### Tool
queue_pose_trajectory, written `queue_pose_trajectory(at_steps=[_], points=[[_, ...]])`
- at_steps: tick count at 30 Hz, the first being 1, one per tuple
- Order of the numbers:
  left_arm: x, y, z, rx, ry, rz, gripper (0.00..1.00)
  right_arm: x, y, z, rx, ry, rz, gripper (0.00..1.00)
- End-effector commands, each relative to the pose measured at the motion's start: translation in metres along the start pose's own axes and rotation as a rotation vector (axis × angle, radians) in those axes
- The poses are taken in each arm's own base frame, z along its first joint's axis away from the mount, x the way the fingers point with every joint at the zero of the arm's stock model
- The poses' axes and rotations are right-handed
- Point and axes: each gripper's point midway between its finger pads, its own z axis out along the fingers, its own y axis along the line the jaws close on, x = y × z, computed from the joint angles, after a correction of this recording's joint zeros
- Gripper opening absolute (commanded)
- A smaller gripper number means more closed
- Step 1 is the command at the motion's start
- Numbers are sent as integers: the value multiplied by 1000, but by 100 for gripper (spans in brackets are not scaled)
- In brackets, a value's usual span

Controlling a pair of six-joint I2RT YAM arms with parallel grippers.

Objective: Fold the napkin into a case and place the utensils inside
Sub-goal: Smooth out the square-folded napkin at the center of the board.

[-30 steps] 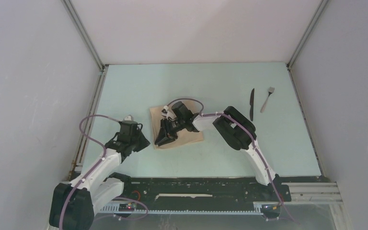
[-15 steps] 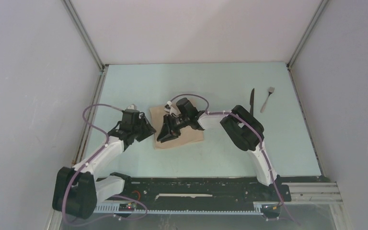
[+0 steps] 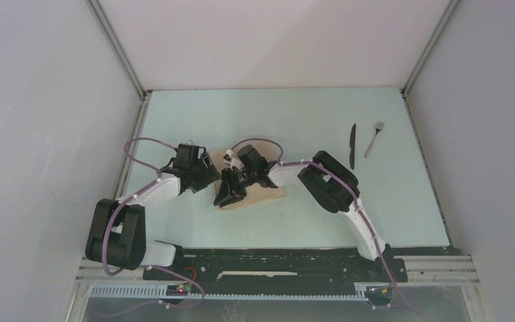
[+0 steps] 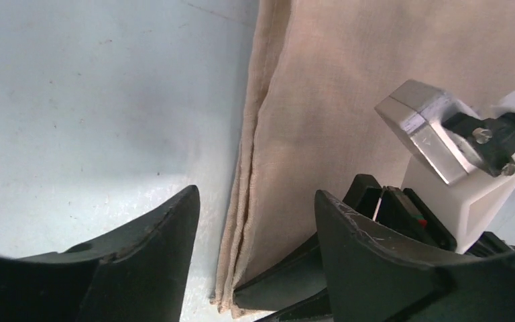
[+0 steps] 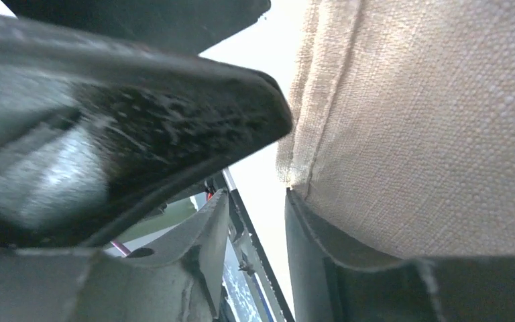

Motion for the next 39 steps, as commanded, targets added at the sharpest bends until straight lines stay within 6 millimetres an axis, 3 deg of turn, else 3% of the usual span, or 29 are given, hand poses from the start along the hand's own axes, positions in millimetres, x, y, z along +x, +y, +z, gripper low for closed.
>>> queue_pose_trajectory(at_steps=[1,3,7,16,22,25,31,34,39], points=[[-38,-26,-25,86,-108,24,72,-7,22,-17,33,-48,-98,49],[-45,-27,-33,90,-126,35,76,-8,39,-37,54,-77,-154,57],[-52,-37,-43,170,-124,29,79,7,44,-72,201,-89,-207,68],[-56,-72,-61,327,-67,31,82,41,11,-156,446,-194,-192,82],[-66,-75,-39,298,-38,21,82,22,-4,-206,383,-267,-132,86],[-75,-74,-22,281,-38,-24,82,-6,0,-213,255,-311,-112,99],[-100,-80,-5,299,-110,-127,82,-40,4,-196,119,-312,-88,100],[-107,-83,5,308,-117,-161,82,-49,2,-192,58,-314,-69,100],[-115,-89,13,317,-112,-169,82,-44,-5,-194,71,-293,-62,100]])
